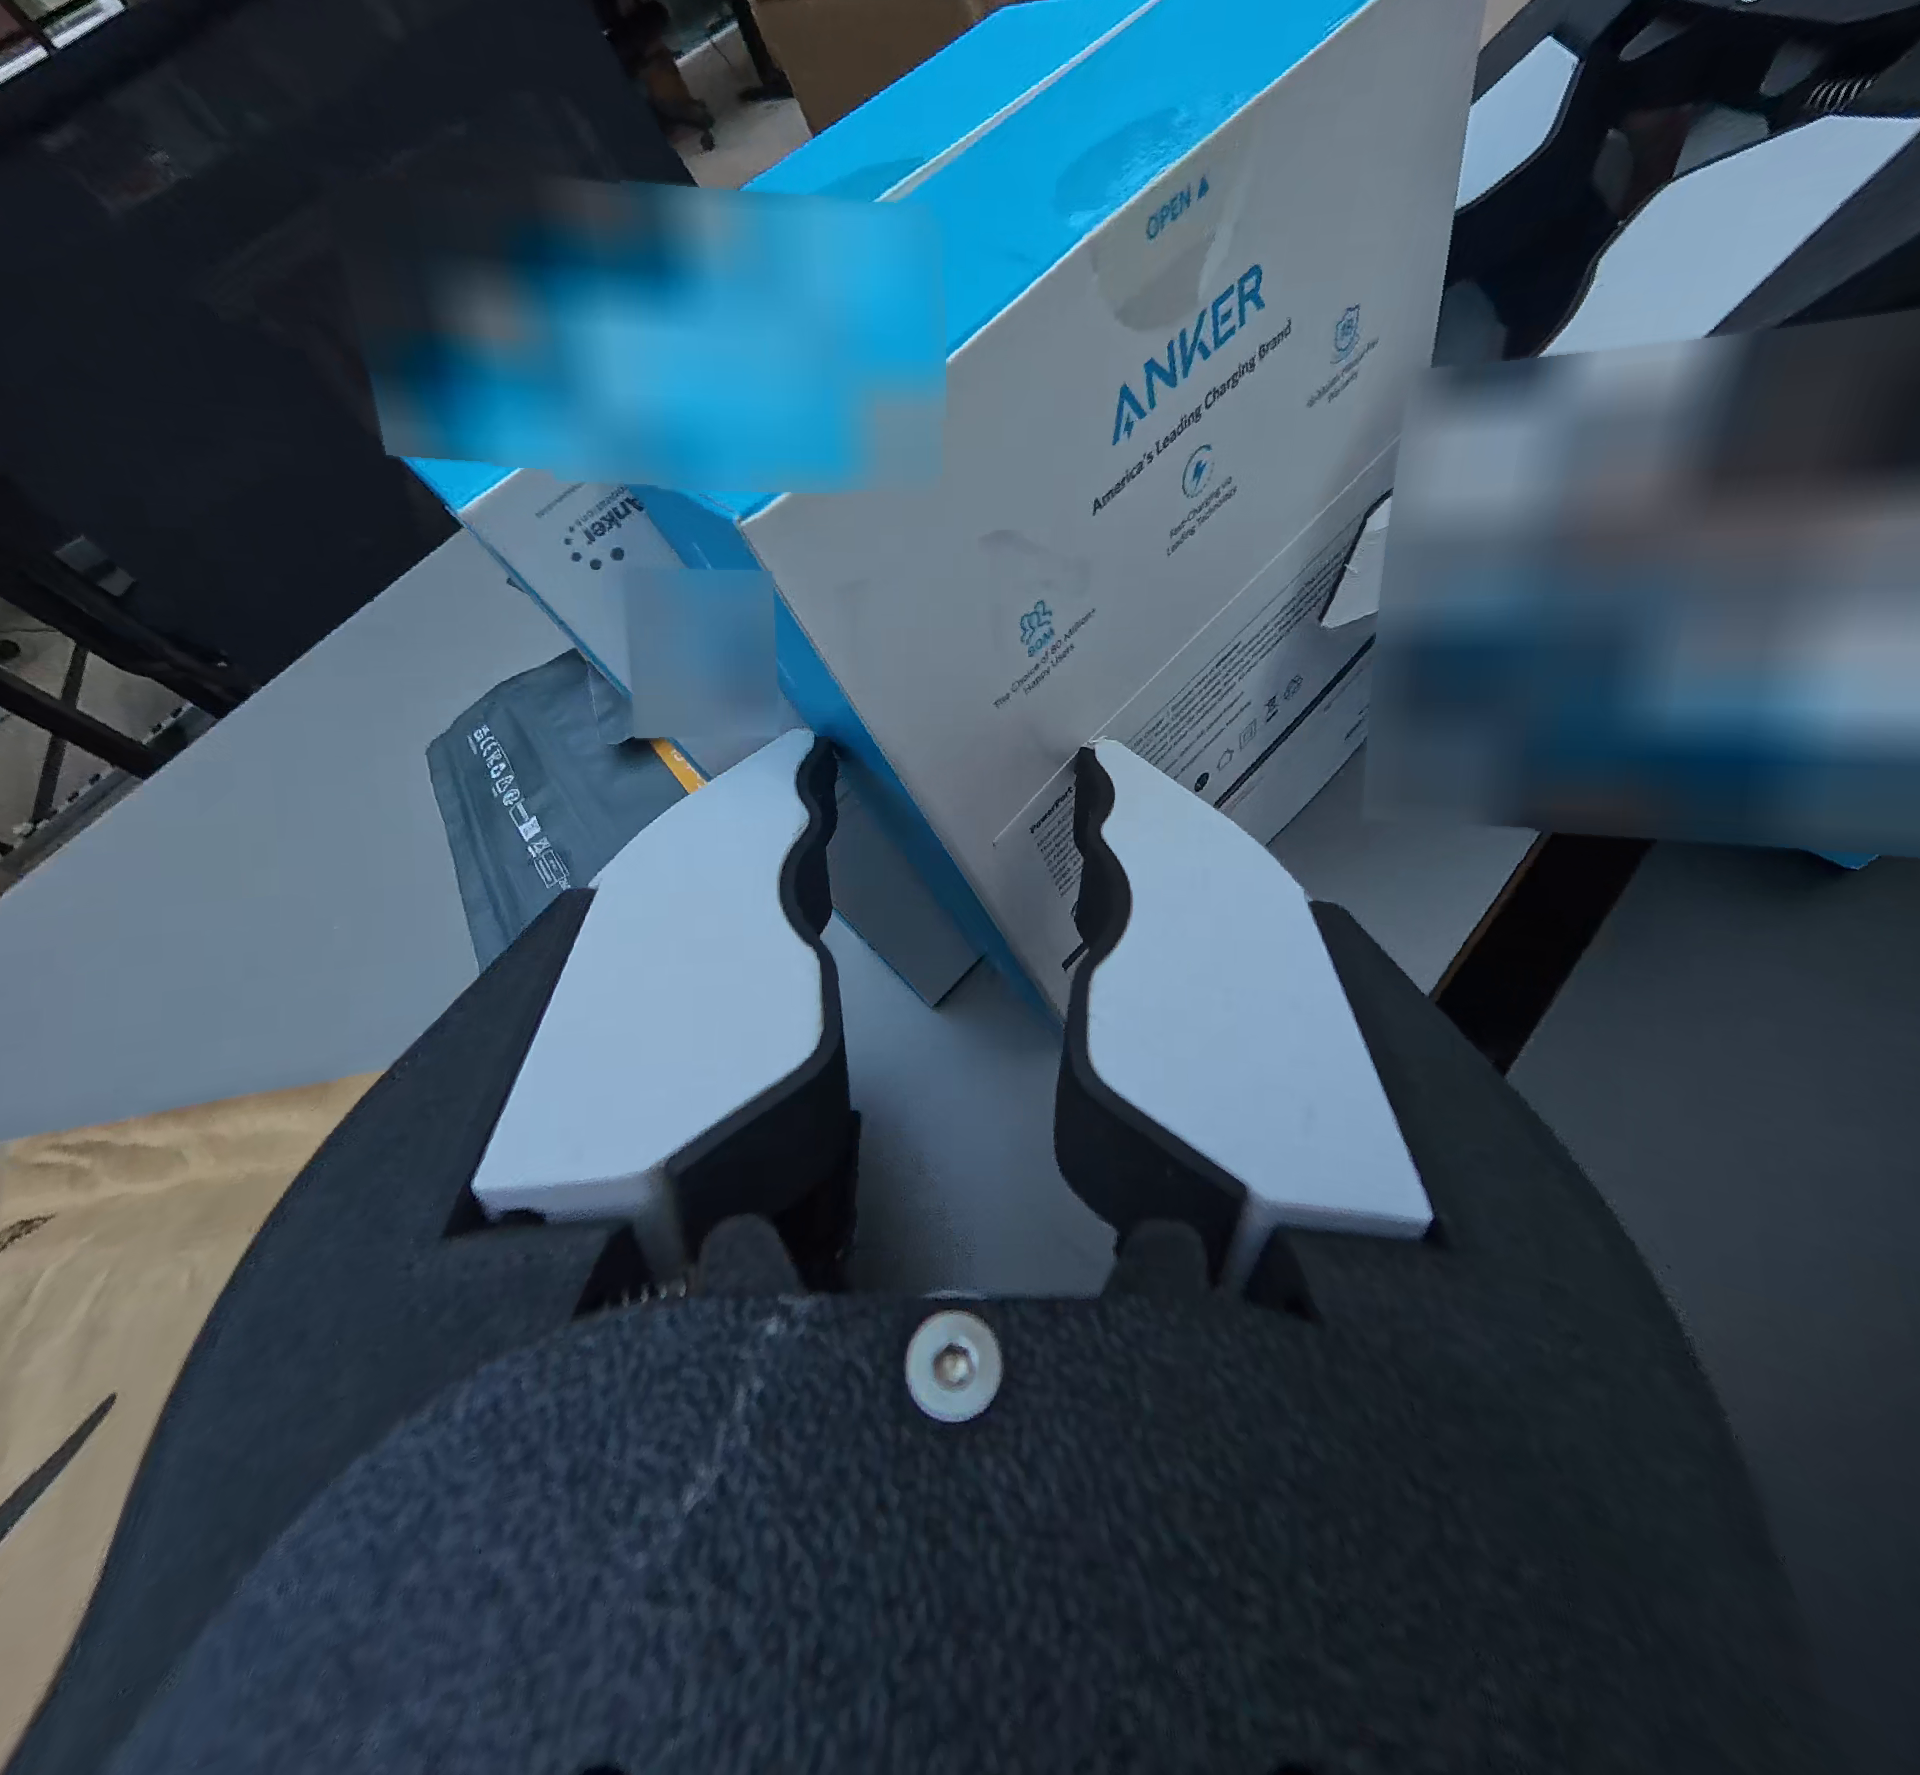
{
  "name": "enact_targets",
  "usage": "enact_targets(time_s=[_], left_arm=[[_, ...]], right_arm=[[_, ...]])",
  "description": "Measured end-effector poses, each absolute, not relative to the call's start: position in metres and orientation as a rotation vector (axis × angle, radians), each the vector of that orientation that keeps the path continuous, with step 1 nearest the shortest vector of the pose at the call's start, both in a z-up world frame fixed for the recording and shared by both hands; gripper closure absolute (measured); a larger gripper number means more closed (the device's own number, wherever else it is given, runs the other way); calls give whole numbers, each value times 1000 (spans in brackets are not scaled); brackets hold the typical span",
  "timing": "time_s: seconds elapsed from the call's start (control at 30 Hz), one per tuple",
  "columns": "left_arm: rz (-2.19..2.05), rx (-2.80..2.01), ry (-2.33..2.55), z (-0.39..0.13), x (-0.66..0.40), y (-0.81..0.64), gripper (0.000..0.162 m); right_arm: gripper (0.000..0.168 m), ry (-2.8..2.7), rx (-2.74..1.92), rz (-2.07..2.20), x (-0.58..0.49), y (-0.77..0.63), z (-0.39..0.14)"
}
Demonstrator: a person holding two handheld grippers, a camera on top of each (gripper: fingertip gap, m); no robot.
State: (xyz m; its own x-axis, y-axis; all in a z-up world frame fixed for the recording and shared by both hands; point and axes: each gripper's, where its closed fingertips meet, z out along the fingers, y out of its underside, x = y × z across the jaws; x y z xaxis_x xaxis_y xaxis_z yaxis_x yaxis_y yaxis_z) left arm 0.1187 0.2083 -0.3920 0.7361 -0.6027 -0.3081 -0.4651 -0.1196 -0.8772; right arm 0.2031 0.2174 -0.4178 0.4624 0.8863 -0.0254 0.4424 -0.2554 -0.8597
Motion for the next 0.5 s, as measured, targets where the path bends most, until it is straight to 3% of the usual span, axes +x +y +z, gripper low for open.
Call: enact_targets(time_s=[0.2, 0.37, 0.5], left_arm=[[-69, -1734, 854, -384, 110, 204, 126], [-141, -1820, 665, -357, 79, 169, 122], [-276, -1965, 606, -346, 55, 95, 118]], right_arm=[[96, -1044, -1885, 661, 210, 225, -408], [87, -985, -1918, 672, 231, 212, -395], [94, -813, -1924, 706, 260, 165, -367]])
